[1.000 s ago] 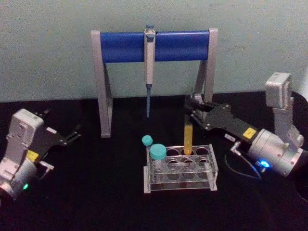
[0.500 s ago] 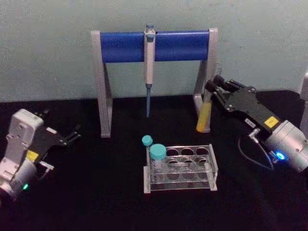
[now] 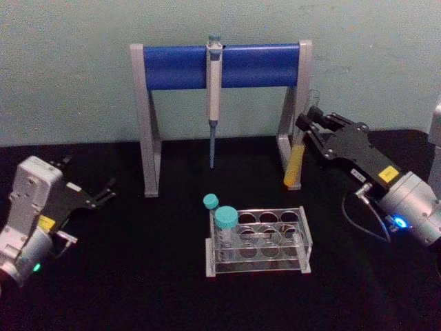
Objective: Pick up the test tube from the test tube rack, shake it, then place it back into the test tube rack.
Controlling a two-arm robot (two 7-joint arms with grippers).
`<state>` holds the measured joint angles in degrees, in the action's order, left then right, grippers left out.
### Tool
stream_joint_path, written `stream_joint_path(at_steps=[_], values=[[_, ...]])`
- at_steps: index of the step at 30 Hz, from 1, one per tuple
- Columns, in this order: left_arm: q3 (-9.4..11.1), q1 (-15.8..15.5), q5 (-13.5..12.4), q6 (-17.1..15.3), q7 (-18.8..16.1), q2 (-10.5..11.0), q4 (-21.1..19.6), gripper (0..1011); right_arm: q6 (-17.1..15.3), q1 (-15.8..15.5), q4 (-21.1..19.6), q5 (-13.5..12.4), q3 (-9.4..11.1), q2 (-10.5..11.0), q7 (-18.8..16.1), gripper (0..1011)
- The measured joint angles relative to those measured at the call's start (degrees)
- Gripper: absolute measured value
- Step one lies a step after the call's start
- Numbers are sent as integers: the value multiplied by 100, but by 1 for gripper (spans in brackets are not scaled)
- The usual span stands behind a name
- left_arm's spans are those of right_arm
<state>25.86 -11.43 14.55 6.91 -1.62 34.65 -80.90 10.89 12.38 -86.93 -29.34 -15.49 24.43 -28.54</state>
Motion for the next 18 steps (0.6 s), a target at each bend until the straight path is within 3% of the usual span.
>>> stream_joint_path(at_steps=[10, 14, 18], values=[[0, 0, 0, 0, 0, 0, 0, 1001, 30, 188, 84, -69, -303, 47, -573, 229], [0, 0, 0, 0, 0, 0, 0, 1001, 20, 224, 69, -160, -400, 130, -774, 229], [0, 0, 0, 0, 0, 0, 0, 1001, -228, 190, -113, -292, -474, 334, -885, 229]])
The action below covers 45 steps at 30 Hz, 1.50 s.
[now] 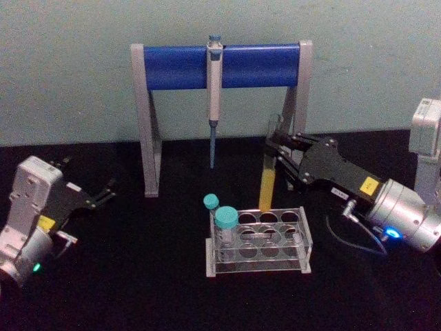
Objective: Pick up the test tube from the test tube rack, shake it, then place it back into the test tube rack.
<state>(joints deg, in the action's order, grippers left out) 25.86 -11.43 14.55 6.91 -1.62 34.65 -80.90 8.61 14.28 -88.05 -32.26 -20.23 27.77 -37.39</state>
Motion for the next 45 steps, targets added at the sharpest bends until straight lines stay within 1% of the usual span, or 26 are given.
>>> stream_joint_path(at_steps=[4, 5, 8, 9, 11, 12, 14, 15, 17, 20, 21, 24, 25, 31, 35, 39, 42, 43, 45], values=[[0, 0, 0, 0, 0, 0, 0, 1001, -328, -77, -227, -97, -24, 233, 5, 229], [0, 0, 0, 0, 0, 0, 0, 1001, -478, -127, -332, -130, -19, 348, 55, 229], [0, 0, 0, 0, 0, 0, 0, 1001, -660, -205, -493, -165, 24, 512, 167, 229], [0, 0, -1, 0, 0, 0, 0, 1001, -744, -260, -587, -177, 58, 607, 256, 229], [0, 0, 0, 0, 0, 0, 0, 1001, -783, -310, -666, -172, 96, 685, 353, 229], [0, 0, 0, 0, 0, 0, 0, 1001, -804, -360, -734, -137, 139, 757, 473, 229], [0, 0, 0, 0, 0, 0, 0, 1001, -806, -415, -797, -39, 199, 822, 635, 229], [0, 0, 0, 0, 0, 0, 0, 1001, -806, -415, -797, -39, 199, 822, 635, 229], [0, 0, 0, 0, 0, 0, 0, 1001, -781, -451, -825, 50, 260, 833, 786, 229], [0, 0, 0, 0, 0, 0, 0, 1001, -739, -465, -830, 190, 310, 797, 953, 229], [0, 0, 0, 0, 0, 0, 0, 1001, -717, -460, -817, 267, 322, 754, 1033, 229], [0, 0, 0, 0, 0, 0, 0, 1001, -681, -422, -757, 385, 331, 673, 1118, 229], [0, 0, 0, 0, 0, 0, 0, 1001, -659, -393, -712, 435, 331, 616, 1155, 229], [0, 0, 0, 0, 0, 0, 0, 1001, -589, -234, -492, 558, 314, 383, 1176, 229], [0, 0, 0, 0, 0, 0, 0, 1001, -499, -77, -291, 563, 269, 192, 1057, 229], [0, 0, 0, 0, 0, 0, 0, 1001, -453, 42, -157, 511, 206, 74, 903, 229], [0, 0, 0, 0, 0, 0, 0, 1001, -420, 146, -52, 373, 128, -11, 688, 229], [0, 0, 0, 0, 0, 0, 0, 1001, -420, 146, -52, 373, 128, -11, 688, 229], [0, 0, 0, 0, 0, 0, 0, 1001, -404, 206, 6, 247, 73, -43, 511, 229]])
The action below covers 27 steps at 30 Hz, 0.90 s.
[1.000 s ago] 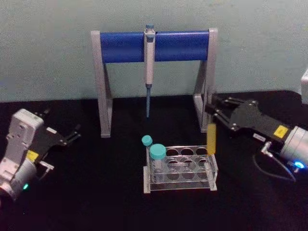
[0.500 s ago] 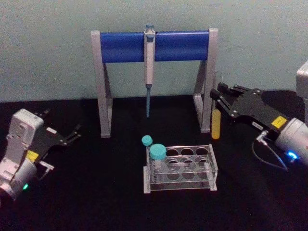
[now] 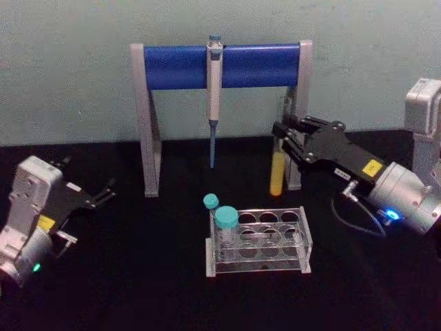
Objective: Pick up the test tube from the test tube rack, shake it, then place it back into the test tube rack.
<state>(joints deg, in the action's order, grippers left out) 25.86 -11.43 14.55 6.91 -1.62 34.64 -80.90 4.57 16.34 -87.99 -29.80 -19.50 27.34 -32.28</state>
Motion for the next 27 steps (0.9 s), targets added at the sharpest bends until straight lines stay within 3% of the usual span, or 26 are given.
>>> stream_joint_path(at_steps=[8, 15, 20, 27], values=[[0, 0, 0, 0, 0, 0, 0, 1001, 12, 82, 46, -465, -175, 98, -592, 229], [0, 0, 0, 0, 0, 0, 0, 1001, -286, -49, -221, -776, -165, 394, -705, 229], [0, 0, 0, 0, 0, 0, 0, 1001, -490, -250, -611, -787, -65, 781, -442, 229], [0, 0, 0, 0, 0, 0, 0, 1001, -550, -357, -790, -474, -13, 1008, 46, 229]])
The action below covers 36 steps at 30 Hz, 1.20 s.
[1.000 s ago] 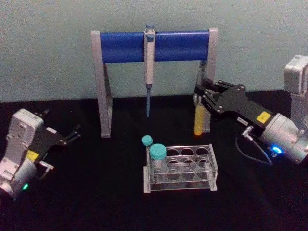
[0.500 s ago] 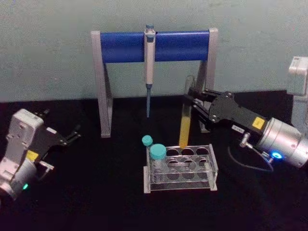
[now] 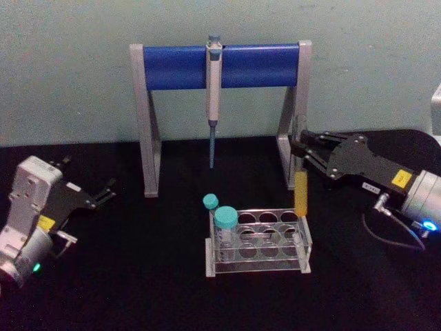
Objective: Pick up the test tube from the test tube rack, shake it, then place it back into the test tube rack.
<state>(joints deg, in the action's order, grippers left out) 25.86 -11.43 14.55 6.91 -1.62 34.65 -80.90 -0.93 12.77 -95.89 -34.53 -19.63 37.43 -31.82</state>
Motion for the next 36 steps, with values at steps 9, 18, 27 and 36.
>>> stream_joint_path(at_steps=[9, 18, 27, 36], values=[[0, 0, 0, 0, 0, 0, 0, 1001, 189, 6, 138, 503, 52, -260, 530, 229], [0, 0, 0, 0, 0, 0, 0, 1001, 602, 135, 493, 621, 63, -742, 474, 229], [0, 0, 0, 0, 0, 0, 0, 1001, 729, 273, 722, 280, -19, -966, -88, 229], [0, 0, 0, 0, 0, 0, 0, 1001, 518, 341, 711, -355, -146, -768, -802, 229]])
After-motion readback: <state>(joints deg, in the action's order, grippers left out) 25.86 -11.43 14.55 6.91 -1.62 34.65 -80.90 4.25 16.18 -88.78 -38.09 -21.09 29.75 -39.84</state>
